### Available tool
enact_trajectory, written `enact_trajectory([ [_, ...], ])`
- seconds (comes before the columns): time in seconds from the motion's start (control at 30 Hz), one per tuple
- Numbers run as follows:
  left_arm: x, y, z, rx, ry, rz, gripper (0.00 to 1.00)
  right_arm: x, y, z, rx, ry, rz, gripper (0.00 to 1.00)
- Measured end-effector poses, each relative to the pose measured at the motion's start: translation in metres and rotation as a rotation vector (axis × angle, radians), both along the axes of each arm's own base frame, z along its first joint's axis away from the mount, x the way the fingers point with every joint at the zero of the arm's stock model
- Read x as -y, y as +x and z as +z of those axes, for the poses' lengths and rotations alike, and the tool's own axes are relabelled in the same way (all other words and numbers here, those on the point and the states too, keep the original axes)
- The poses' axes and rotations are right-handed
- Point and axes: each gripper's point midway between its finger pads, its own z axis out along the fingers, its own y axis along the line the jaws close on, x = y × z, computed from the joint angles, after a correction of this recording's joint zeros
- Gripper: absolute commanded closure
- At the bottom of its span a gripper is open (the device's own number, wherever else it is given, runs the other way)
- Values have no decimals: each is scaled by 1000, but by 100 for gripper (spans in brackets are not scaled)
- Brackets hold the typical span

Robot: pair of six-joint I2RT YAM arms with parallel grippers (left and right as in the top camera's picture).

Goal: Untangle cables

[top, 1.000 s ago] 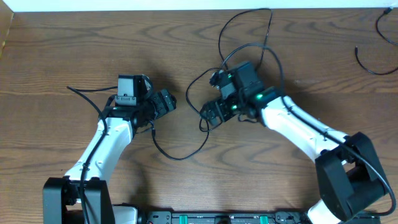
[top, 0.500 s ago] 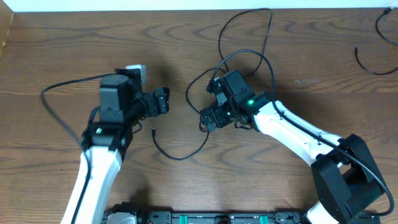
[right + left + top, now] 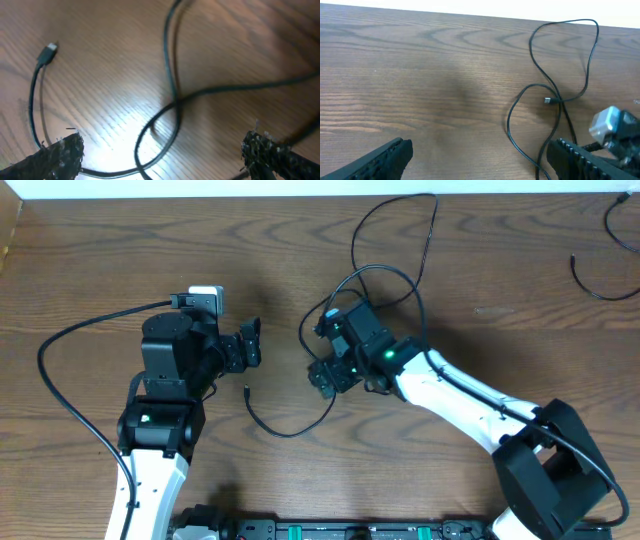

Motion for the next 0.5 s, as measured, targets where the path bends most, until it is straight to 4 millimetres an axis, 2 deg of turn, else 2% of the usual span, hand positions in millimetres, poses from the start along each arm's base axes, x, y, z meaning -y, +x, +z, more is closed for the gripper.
enact_trajectory([
  [0.13,0,1,-5,-16,1,0,9,-2,-4,-18,-2,-57,5,13],
  [0.3,0,3,-9,-30,2,0,9,5,-5,-51,-22,-147,-1,9],
  [0.5,0,3,-10,-31,3,0,9,5,4,-64,2,-167,-17,12],
])
